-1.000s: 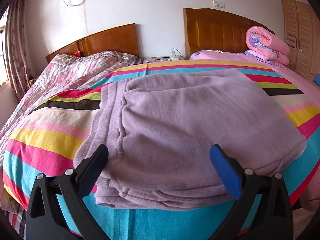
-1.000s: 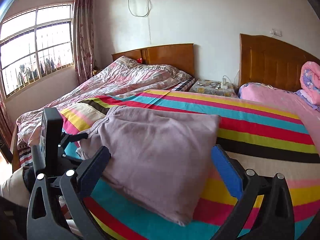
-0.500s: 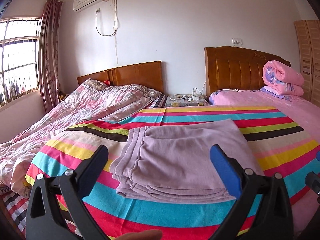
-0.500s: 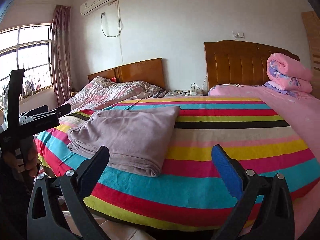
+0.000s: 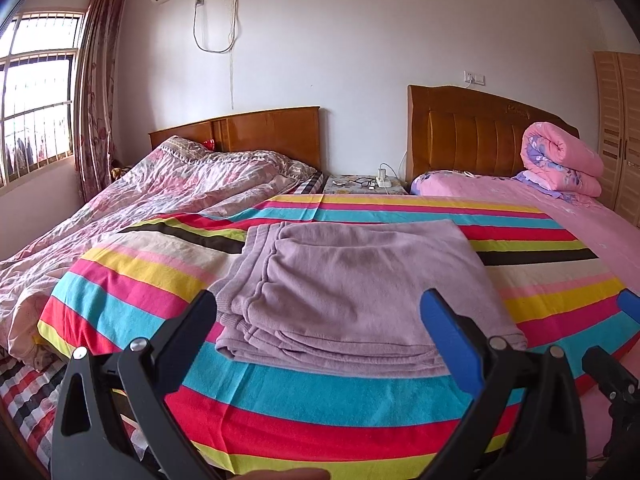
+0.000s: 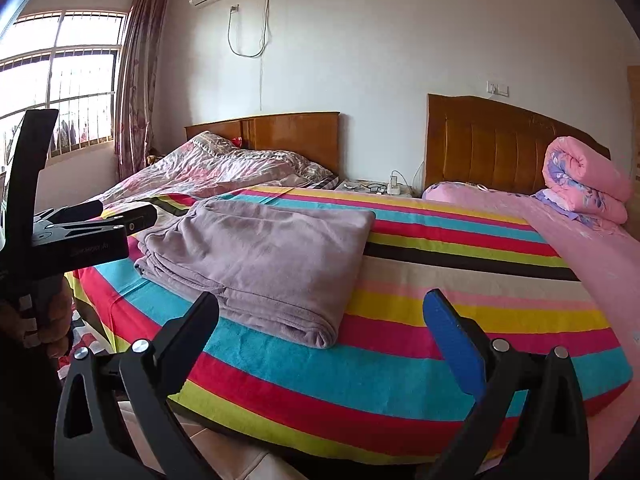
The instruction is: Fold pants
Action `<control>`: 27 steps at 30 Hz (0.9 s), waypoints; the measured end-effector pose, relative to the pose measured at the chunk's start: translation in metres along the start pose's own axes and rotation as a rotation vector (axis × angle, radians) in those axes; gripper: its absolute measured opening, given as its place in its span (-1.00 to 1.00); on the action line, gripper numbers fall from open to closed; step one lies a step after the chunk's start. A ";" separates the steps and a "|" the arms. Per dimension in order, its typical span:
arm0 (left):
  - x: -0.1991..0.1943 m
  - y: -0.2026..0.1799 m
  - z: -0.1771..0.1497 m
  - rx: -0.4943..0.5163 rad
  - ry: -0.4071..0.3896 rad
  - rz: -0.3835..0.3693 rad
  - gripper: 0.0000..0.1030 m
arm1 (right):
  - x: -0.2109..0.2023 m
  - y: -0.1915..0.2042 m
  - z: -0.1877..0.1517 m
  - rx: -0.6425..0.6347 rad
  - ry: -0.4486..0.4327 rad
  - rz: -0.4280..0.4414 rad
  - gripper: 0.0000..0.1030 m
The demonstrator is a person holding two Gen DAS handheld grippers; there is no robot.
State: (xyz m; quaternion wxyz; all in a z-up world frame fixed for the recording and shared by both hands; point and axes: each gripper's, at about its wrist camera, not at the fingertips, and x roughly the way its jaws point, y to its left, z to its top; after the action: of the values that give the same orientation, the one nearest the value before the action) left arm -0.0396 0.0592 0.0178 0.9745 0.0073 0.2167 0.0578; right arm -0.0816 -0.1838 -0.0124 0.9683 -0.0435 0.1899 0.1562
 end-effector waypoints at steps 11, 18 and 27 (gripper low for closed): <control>0.000 0.000 -0.003 -0.008 0.009 -0.002 0.97 | 0.003 0.003 0.000 -0.002 0.013 0.002 0.92; 0.001 0.000 -0.003 -0.010 0.012 -0.002 0.97 | 0.004 0.003 0.000 0.000 0.020 0.008 0.92; 0.001 0.000 -0.005 -0.014 0.016 -0.002 0.97 | 0.006 0.002 -0.001 0.004 0.024 0.009 0.92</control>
State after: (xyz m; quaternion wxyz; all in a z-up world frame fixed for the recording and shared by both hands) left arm -0.0408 0.0596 0.0125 0.9728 -0.0002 0.2241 0.0585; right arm -0.0771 -0.1800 -0.0160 0.9653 -0.0424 0.2022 0.1595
